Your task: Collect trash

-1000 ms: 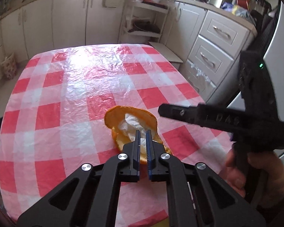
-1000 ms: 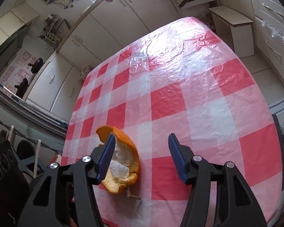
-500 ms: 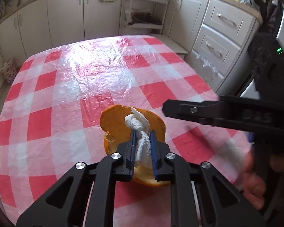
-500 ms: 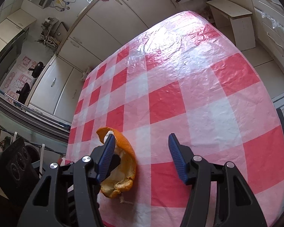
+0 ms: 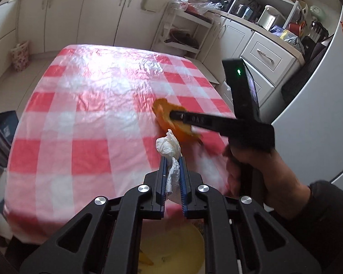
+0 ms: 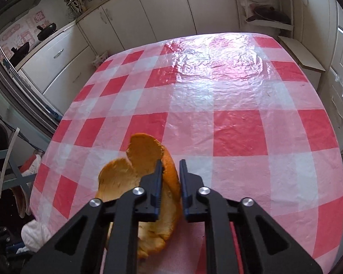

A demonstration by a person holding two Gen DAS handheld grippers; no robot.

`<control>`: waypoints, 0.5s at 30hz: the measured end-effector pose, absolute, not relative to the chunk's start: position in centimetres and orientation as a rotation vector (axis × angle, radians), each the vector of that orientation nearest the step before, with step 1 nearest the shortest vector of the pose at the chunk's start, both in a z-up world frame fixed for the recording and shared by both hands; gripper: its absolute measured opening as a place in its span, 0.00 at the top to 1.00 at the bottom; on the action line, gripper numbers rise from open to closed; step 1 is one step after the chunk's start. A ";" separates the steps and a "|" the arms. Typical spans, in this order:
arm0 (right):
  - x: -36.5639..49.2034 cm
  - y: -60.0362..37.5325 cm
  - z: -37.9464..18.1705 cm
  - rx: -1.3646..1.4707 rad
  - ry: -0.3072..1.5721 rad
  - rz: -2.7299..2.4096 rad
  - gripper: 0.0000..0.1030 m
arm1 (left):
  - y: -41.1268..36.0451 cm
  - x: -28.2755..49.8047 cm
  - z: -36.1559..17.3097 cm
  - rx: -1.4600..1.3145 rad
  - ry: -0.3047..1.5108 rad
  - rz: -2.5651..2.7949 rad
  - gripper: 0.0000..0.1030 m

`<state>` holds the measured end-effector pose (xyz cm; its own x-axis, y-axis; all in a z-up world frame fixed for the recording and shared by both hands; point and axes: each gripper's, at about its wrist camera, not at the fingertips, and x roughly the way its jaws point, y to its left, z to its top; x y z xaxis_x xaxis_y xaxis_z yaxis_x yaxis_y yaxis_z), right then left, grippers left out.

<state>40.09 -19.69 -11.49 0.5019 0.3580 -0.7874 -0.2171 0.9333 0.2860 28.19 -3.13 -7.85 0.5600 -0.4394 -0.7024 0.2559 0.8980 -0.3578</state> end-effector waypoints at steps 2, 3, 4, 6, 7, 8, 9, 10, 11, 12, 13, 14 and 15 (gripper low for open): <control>39.4 -19.9 -10.7 0.172 0.968 0.369 0.94 | -3.0 26.4 -8.0 -0.223 0.892 -0.418 0.90; 38.6 -20.1 -9.8 0.169 0.947 0.374 0.94 | -3.0 25.6 -8.1 -0.222 0.894 -0.421 0.90; 37.7 -20.3 -9.0 0.162 0.926 0.380 0.94 | -3.0 24.5 -8.2 -0.223 0.898 -0.427 0.90; 35.2 -21.0 -7.2 0.154 0.884 0.400 0.94 | -3.1 22.7 -8.7 -0.217 0.912 -0.436 0.90; 34.1 -21.2 -6.6 0.152 0.870 0.406 0.94 | -3.2 21.7 -9.2 -0.215 0.925 -0.442 0.90; 32.1 -21.6 -5.8 0.151 0.848 0.414 0.94 | -3.2 20.8 -9.7 -0.212 0.938 -0.445 0.90; 30.3 -21.9 -5.4 0.151 0.834 0.420 0.94 | -3.4 20.1 -10.3 -0.208 0.954 -0.445 0.90; 28.7 -22.0 -5.2 0.148 0.826 0.422 0.94 | -3.5 19.2 -11.2 -0.201 0.979 -0.444 0.90; 26.9 -22.1 -5.2 0.140 0.819 0.421 0.94 | -3.6 18.6 -12.0 -0.196 1.004 -0.444 0.90; 24.6 -22.3 -5.4 0.124 0.817 0.414 0.94 | -3.8 18.1 -12.8 -0.187 1.026 -0.441 0.90; 22.5 -22.2 -6.1 0.104 0.827 0.405 0.94 | -3.9 17.5 -13.5 -0.174 1.044 -0.436 0.90; 21.2 -22.0 -6.7 0.090 0.842 0.400 0.94 | -3.9 17.2 -14.1 -0.168 1.062 -0.434 0.90; 19.4 -21.7 -7.9 0.065 0.879 0.393 0.94 | -4.0 17.0 -14.9 -0.164 1.087 -0.431 0.90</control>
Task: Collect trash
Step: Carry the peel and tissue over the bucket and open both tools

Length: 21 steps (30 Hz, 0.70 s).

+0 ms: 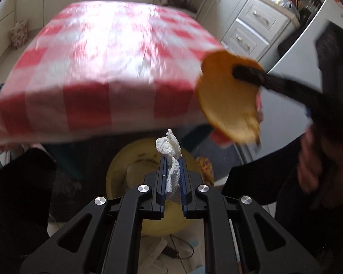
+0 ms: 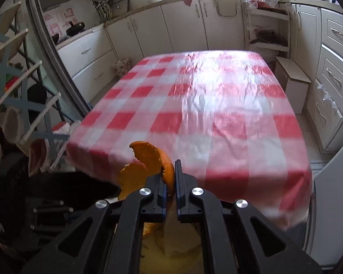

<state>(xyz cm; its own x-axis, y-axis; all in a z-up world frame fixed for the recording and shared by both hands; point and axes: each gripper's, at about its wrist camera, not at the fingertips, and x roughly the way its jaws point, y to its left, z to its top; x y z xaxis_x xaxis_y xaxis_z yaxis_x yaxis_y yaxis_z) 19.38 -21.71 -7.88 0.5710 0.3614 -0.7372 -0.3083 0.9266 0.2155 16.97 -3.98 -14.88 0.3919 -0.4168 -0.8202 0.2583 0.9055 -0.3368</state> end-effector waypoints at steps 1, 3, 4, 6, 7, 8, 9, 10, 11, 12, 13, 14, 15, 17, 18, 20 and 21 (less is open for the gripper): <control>18.5 -21.6 -8.9 0.049 0.908 0.387 0.94 | -4.1 16.9 -15.5 -0.163 1.110 -0.431 0.90; 17.5 -20.3 -11.2 -0.013 0.987 0.371 0.93 | -4.6 16.9 -16.7 -0.156 1.156 -0.436 0.90; 17.4 -19.4 -12.4 -0.066 1.029 0.368 0.92 | -4.8 16.9 -17.0 -0.153 1.167 -0.428 0.89; 18.0 -18.2 -14.6 -0.133 1.094 0.356 0.84 | -5.2 16.9 -18.2 -0.154 1.223 -0.423 0.84; 18.6 -18.1 -15.3 -0.129 1.113 0.351 0.77 | -5.2 16.8 -18.4 -0.147 1.230 -0.408 0.79; 19.2 -18.0 -15.9 -0.111 1.137 0.351 0.77 | -5.3 16.5 -18.4 -0.138 1.223 -0.396 0.75; 19.5 -18.2 -16.1 -0.091 1.143 0.345 0.76 | -5.2 16.1 -18.0 -0.132 1.208 -0.385 0.67; 19.6 -18.4 -16.0 -0.065 1.140 0.338 0.73 | -4.8 15.8 -17.5 -0.132 1.186 -0.372 0.57; 19.7 -18.7 -15.8 -0.037 1.132 0.335 0.68 | -4.4 15.6 -17.0 -0.132 1.163 -0.356 0.52; 19.8 -19.2 -15.4 -0.002 1.121 0.334 0.66 | -4.1 15.2 -16.4 -0.130 1.136 -0.335 0.44; 19.9 -19.5 -15.1 0.024 1.113 0.334 0.63 | -3.7 14.9 -15.9 -0.127 1.111 -0.313 0.40; 19.9 -19.6 -14.9 0.040 1.109 0.337 0.60 | -3.4 15.0 -15.4 -0.126 1.095 -0.299 0.38; 19.9 -19.7 -14.7 0.062 1.104 0.343 0.57 | -3.2 14.8 -14.7 -0.124 1.077 -0.279 0.33; 19.8 -19.9 -14.5 0.087 1.093 0.353 0.46 | -3.1 14.3 -13.4 -0.122 1.032 -0.232 0.23; 19.6 -19.8 -14.2 0.096 1.082 0.360 0.45 | -3.0 14.0 -12.7 -0.119 1.002 -0.207 0.18; 18.4 -19.8 -14.0 0.102 1.066 0.362 0.35 | -2.8 13.2 -11.5 -0.102 0.943 -0.161 0.11; 18.0 -19.8 -13.7 0.106 1.056 0.355 0.32 | -2.6 12.8 -10.9 -0.092 0.912 -0.141 0.08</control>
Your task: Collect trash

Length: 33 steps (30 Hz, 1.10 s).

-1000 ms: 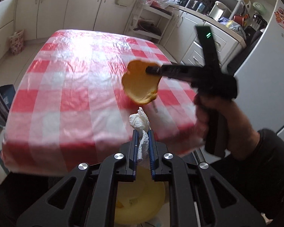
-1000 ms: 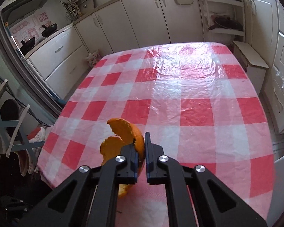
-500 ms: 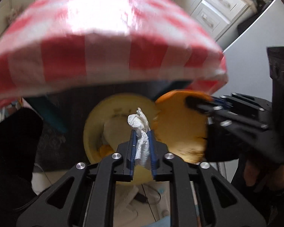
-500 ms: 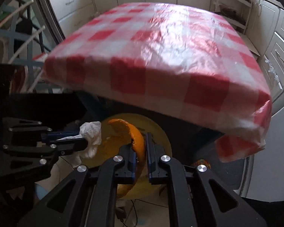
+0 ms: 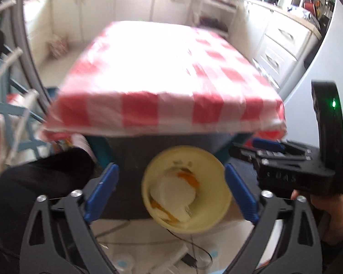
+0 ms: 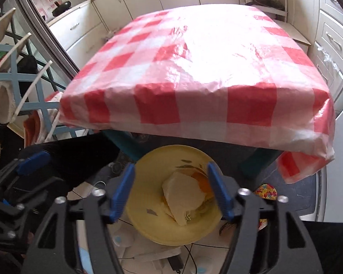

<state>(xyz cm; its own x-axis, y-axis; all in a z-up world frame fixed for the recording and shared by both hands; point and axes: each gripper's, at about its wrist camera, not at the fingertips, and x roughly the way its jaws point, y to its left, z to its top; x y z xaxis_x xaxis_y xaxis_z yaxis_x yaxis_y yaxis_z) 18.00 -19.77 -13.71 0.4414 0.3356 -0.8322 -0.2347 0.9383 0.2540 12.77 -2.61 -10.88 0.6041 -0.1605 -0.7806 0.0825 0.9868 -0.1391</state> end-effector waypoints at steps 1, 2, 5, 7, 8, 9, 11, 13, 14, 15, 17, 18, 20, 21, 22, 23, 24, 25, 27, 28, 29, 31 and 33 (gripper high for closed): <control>17.5 -19.7 -13.4 0.113 1.049 0.347 0.28 | -2.6 12.2 -10.1 -0.083 0.876 -0.124 0.08; 17.2 -19.7 -13.3 0.122 1.044 0.343 0.27 | -2.6 12.0 -9.6 -0.078 0.856 -0.115 0.08; 16.3 -19.9 -12.4 0.148 1.025 0.310 0.21 | -2.3 11.2 -8.3 -0.062 0.815 -0.086 0.08; 15.5 -20.4 -11.7 0.157 1.001 0.277 0.18 | -2.0 10.6 -7.4 -0.061 0.795 -0.077 0.08; 14.9 -20.6 -11.3 0.159 0.984 0.262 0.17 | -1.9 10.4 -7.1 -0.060 0.786 -0.072 0.08; 14.4 -20.9 -10.8 0.160 0.962 0.241 0.15 | -1.9 10.1 -6.6 -0.057 0.773 -0.065 0.08; 13.5 -21.3 -9.7 0.148 0.917 0.201 0.13 | -1.9 9.4 -5.7 -0.051 0.749 -0.066 0.08; 12.3 -21.6 -8.1 0.136 0.867 0.174 0.11 | -2.2 8.6 -4.6 -0.037 0.722 -0.070 0.08; 11.7 -21.6 -7.2 0.131 0.844 0.167 0.10 | -2.4 8.1 -3.9 -0.028 0.706 -0.070 0.08; 11.0 -21.7 -6.2 0.123 0.816 0.156 0.10 | -2.5 7.7 -3.3 -0.022 0.691 -0.070 0.08; 9.8 -21.8 -4.1 0.111 0.769 0.139 0.08 | -2.6 6.7 -1.7 -0.013 0.646 -0.065 0.08; 9.0 -21.9 -2.9 0.112 0.743 0.137 0.07 | -2.7 6.2 -0.8 -0.011 0.623 -0.059 0.08; 7.6 -22.0 -0.3 0.123 0.694 0.144 0.07 | -2.7 5.5 0.9 -0.010 0.589 -0.042 0.08; 6.9 -22.0 0.9 0.119 0.676 0.146 0.07 | -2.7 5.2 1.8 -0.007 0.582 -0.029 0.08; 6.3 -21.9 2.0 0.109 0.658 0.149 0.07 | -2.7 4.8 2.7 0.000 0.578 -0.009 0.08; 5.7 -21.7 3.0 0.101 0.637 0.154 0.07 | -2.8 4.5 3.5 0.003 0.572 -0.001 0.08; 4.8 -21.5 4.1 0.093 0.608 0.159 0.07 | -2.8 4.1 4.1 0.004 0.565 0.007 0.08; 4.0 -21.2 4.7 0.092 0.586 0.163 0.07 | -2.8 3.6 4.7 0.002 0.557 0.012 0.08; 1.9 -20.7 5.3 0.106 0.545 0.176 0.07 | -2.6 2.6 5.4 -0.011 0.543 0.021 0.08; 1.0 -20.4 5.1 0.115 0.529 0.180 0.07 | -2.5 2.1 5.4 -0.016 0.542 0.027 0.08; 0.2 -20.3 4.7 0.125 0.514 0.180 0.07 | -2.3 1.5 5.3 -0.021 0.546 0.036 0.08; -1.5 -19.7 3.1 0.130 0.484 0.187 0.07 | -2.2 0.7 4.8 -0.028 0.556 0.054 0.08; -1.9 -19.2 2.2 0.105 0.508 0.194 0.07 | -1.9 0.0 4.1 -0.039 0.580 0.061 0.08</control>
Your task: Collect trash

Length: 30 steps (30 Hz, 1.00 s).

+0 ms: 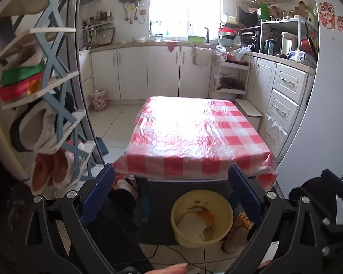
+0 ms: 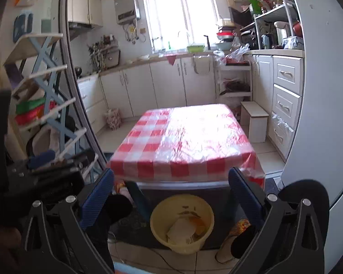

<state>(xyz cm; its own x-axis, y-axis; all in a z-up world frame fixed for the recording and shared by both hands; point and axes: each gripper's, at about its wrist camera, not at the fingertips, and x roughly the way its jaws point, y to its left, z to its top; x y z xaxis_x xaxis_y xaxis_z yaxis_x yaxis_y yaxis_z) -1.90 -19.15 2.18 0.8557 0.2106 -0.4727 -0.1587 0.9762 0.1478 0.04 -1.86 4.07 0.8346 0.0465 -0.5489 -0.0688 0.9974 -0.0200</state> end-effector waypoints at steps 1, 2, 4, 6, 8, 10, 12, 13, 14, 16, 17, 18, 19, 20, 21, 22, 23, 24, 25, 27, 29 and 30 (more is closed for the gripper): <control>-1.9 -19.1 2.0 0.099 0.512 0.190 0.07 | -1.8 -0.1 3.8 -0.042 0.589 0.062 0.08; -1.9 -19.1 1.9 0.096 0.515 0.184 0.07 | -1.6 -0.3 3.5 -0.044 0.600 0.066 0.08; -2.1 -19.1 2.0 0.101 0.514 0.181 0.07 | -1.4 -0.5 3.2 -0.043 0.609 0.075 0.08; -2.4 -19.1 2.3 0.100 0.499 0.177 0.07 | -1.3 -0.8 3.3 -0.042 0.602 0.080 0.08; -2.7 -19.0 2.4 0.096 0.491 0.178 0.07 | -1.3 -1.1 3.6 -0.039 0.589 0.082 0.08; -3.0 -18.9 2.4 0.094 0.484 0.179 0.07 | -1.5 -1.4 3.8 -0.029 0.575 0.086 0.08; -3.2 -19.0 2.4 0.097 0.478 0.174 0.07 | -1.6 -1.4 3.9 -0.020 0.570 0.090 0.08; -3.3 -19.1 2.4 0.101 0.478 0.172 0.07 | -1.6 -1.5 3.9 -0.018 0.568 0.092 0.08; -3.2 -19.1 2.4 0.103 0.480 0.171 0.07 | -1.6 -1.4 3.9 -0.018 0.568 0.093 0.08; -3.1 -19.2 2.3 0.107 0.485 0.167 0.07 | -1.5 -1.5 4.0 -0.020 0.567 0.099 0.08; -3.0 -19.2 2.2 0.107 0.488 0.164 0.07 | -1.4 -1.4 4.0 -0.022 0.567 0.101 0.08; -3.0 -19.2 2.2 0.105 0.495 0.162 0.07 | -1.4 -1.5 4.0 -0.023 0.567 0.102 0.08; -2.9 -19.1 2.1 0.101 0.501 0.158 0.07 | -1.4 -1.5 4.1 -0.024 0.566 0.105 0.08; -2.8 -19.0 2.1 0.097 0.507 0.156 0.07 | -1.3 -1.5 4.1 -0.023 0.564 0.107 0.08; -2.8 -18.9 2.0 0.093 0.510 0.157 0.07 | -1.4 -1.6 4.2 -0.022 0.562 0.108 0.08; -2.7 -18.9 2.0 0.090 0.512 0.157 0.07 | -1.4 -1.6 4.2 -0.020 0.559 0.110 0.08; -2.7 -18.8 2.0 0.086 0.515 0.156 0.07 | -1.4 -1.7 4.3 -0.019 0.558 0.111 0.08; -2.7 -18.8 1.9 0.083 0.519 0.155 0.07 | -1.4 -1.7 4.3 -0.018 0.556 0.111 0.08; -2.6 -18.8 1.8 0.081 0.525 0.154 0.07 | -1.4 -1.7 4.3 -0.017 0.555 0.113 0.08; -2.5 -18.9 1.7 0.082 0.533 0.152 0.07 | -1.4 -1.7 4.3 -0.018 0.555 0.115 0.08; -2.4 -18.9 1.6 0.081 0.543 0.148 0.07 | -1.3 -1.7 4.3 -0.019 0.556 0.116 0.08; -2.4 -18.9 1.5 0.081 0.547 0.148 0.07 | -1.3 -1.7 4.3 -0.020 0.554 0.117 0.08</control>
